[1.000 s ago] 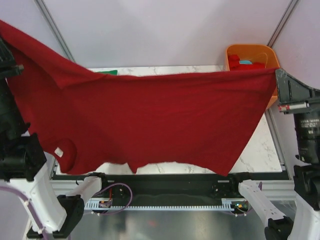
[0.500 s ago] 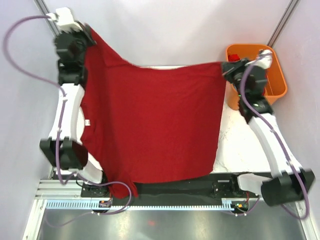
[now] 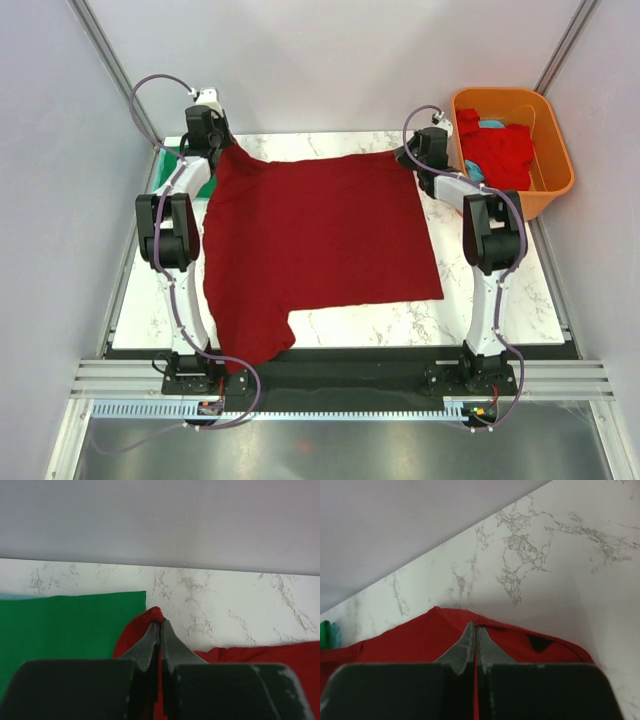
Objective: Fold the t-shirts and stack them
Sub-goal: Flatten the tshirt out, then fold the tshirt
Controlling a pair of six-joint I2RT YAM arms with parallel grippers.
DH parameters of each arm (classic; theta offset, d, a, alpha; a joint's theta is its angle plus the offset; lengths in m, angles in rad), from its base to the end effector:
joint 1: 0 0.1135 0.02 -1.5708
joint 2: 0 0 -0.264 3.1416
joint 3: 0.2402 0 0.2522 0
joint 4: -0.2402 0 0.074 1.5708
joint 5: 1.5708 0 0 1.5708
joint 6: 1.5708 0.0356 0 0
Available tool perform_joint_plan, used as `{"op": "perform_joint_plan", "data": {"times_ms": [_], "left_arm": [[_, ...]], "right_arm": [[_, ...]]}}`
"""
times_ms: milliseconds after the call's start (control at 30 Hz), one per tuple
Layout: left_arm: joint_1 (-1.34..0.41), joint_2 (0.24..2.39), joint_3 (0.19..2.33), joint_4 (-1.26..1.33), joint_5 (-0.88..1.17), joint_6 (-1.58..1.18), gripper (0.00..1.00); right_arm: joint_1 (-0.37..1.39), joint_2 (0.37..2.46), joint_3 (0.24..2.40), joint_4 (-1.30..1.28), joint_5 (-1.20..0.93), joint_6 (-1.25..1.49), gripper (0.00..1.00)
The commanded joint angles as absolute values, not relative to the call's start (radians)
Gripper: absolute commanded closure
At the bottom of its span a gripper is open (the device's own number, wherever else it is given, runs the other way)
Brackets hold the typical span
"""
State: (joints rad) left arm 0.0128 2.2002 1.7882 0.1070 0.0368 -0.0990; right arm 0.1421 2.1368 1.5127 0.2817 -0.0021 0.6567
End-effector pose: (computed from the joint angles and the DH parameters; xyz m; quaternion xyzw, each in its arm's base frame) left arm 0.5284 0.0055 0.2509 -0.0342 0.8055 -0.0403 0.5902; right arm 0.4936 0.0707 0.2051 0.2074 0.7905 0.2249 0.5306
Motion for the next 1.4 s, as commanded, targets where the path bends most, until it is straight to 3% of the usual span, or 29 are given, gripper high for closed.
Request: {"op": "perform_joint_plan", "data": {"times_ms": [0, 200, 500, 800, 1367], "left_arm": [[0.012, 2.195, 1.885, 0.212, 0.066, -0.15, 0.98], [0.012, 2.192, 1.865, 0.21, 0.078, -0.204, 0.98], [0.014, 2.004, 1.796, 0.04, -0.012, -0.232, 0.98], [0.012, 1.775, 1.568, -0.124, -0.15, -0.271, 0.98], [0.012, 1.467, 1.385, -0.498, -0.037, -0.368, 0.98]], "right_arm": [[0.13, 2.209, 1.634, 0.37, -0.035, 0.609, 1.0], [0.103, 2.27, 1.667, 0.393, -0.061, 0.612, 1.0], [0.089, 2.261, 1.753, 0.249, -0.061, 0.584, 1.0], [0.064, 2.178, 1.677, 0.189, -0.094, 0.585, 1.0], [0.058, 1.938, 1.433, 0.112, -0.057, 0.479, 1.0]]}}
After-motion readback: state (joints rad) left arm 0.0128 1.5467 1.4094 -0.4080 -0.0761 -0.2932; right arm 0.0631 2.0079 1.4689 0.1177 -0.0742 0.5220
